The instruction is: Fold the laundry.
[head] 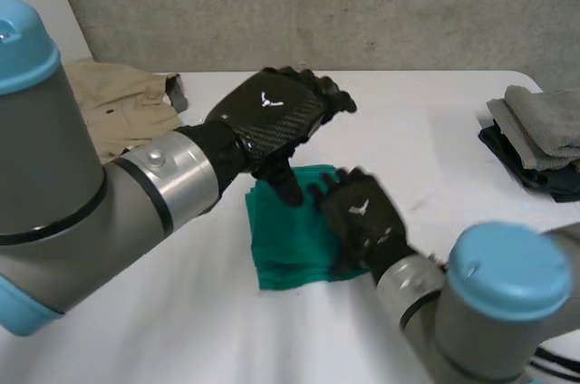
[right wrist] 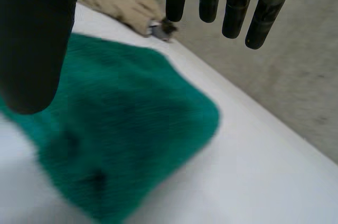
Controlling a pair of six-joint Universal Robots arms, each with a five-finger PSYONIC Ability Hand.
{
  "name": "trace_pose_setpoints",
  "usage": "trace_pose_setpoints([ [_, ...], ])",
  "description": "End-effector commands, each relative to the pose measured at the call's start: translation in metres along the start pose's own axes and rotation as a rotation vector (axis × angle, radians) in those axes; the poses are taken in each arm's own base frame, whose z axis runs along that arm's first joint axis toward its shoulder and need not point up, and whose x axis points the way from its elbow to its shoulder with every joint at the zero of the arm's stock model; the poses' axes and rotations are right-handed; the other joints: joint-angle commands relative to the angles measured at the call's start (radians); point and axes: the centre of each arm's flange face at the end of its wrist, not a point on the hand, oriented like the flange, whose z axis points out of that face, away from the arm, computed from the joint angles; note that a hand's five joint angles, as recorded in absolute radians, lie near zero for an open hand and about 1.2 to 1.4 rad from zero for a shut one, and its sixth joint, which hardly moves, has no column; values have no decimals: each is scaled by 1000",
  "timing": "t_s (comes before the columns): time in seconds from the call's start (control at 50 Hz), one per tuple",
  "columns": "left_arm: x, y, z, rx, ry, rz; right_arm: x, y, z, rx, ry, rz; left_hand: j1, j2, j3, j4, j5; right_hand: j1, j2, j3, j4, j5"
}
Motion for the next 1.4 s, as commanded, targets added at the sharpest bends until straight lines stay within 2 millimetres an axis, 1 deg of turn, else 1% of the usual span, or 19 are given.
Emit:
trace_pose_setpoints([
  [0.02,-5,9,3,-37,10,-41,-24,32,16,-12,-42,-30,53,50,59,61,53,-26,-45,-39,-58,-58],
  [0.14,-6,13,4,-51,-11,-43,-25,40,34,4,-27,-146,53,50,59,61,53,-26,-45,-39,-58,-58],
  [0.24,-5,13,4,-52,-10,-45,-25,43,43,22,-18,-165,53,50,59,61,53,-13,-32,-26,-45,-45],
  [0.32,-6,13,4,-48,-12,-43,-24,39,51,45,-12,-161,53,50,59,61,53,268,249,255,236,236],
  [0.5,-6,12,5,-36,-17,-40,-24,36,69,71,-5,-159,53,50,59,61,53,536,517,523,504,504],
  [0.7,-6,12,5,-36,-17,-40,-21,29,83,109,3,-158,53,50,59,61,53,580,561,567,548,548],
  [0.72,-6,12,5,-36,-16,-40,-22,29,84,110,1,-158,53,50,59,61,53,615,596,602,583,583],
  [0.74,-6,12,5,-36,-17,-40,-22,29,86,115,-3,-160,53,50,59,61,53,810,791,797,778,778],
  [0.76,-6,12,5,-36,-17,-40,-23,29,87,118,-7,-159,53,50,59,61,53,908,889,895,876,876],
  [0.78,-6,12,5,-36,-17,-40,-24,28,88,125,-17,-160,53,50,59,61,53,1174,1155,1161,1141,1142],
  [0.9,-7,12,5,-35,-19,-41,-23,22,86,141,-45,-157,50,47,56,58,50,1196,1177,1183,1164,1164],
  [0.98,-8,11,5,-32,-21,-40,9,15,80,109,5,-145,50,47,56,58,50,1196,1177,1183,1164,1164],
  [1.04,-9,10,4,-29,-24,-39,60,15,76,93,87,-135,47,44,53,55,47,1196,1177,1183,1164,1164],
  [1.16,-11,9,4,-27,-29,-38,109,16,72,109,107,-149,44,41,50,52,44,1196,1177,1183,1164,1164],
  [1.24,-12,9,4,-27,-34,-38,149,18,73,123,156,-155,44,41,50,52,44,1196,1177,1183,1164,1164],
  [1.3,-12,9,4,-27,-34,-38,168,11,74,149,192,-166,44,41,50,52,44,1196,1177,1183,1164,1164],
  [1.32,-14,10,4,-27,-37,-39,182,4,77,180,217,-179,44,41,50,52,44,1196,1177,1183,1164,1164],
  [1.36,-14,10,4,-27,-37,-39,193,-2,79,207,232,-192,44,41,50,52,44,1196,1177,1183,1164,1164],
  [1.4,-14,10,4,-28,-39,-39,213,-16,84,271,259,-225,44,41,50,52,44,1196,1177,1183,1164,1164],
])
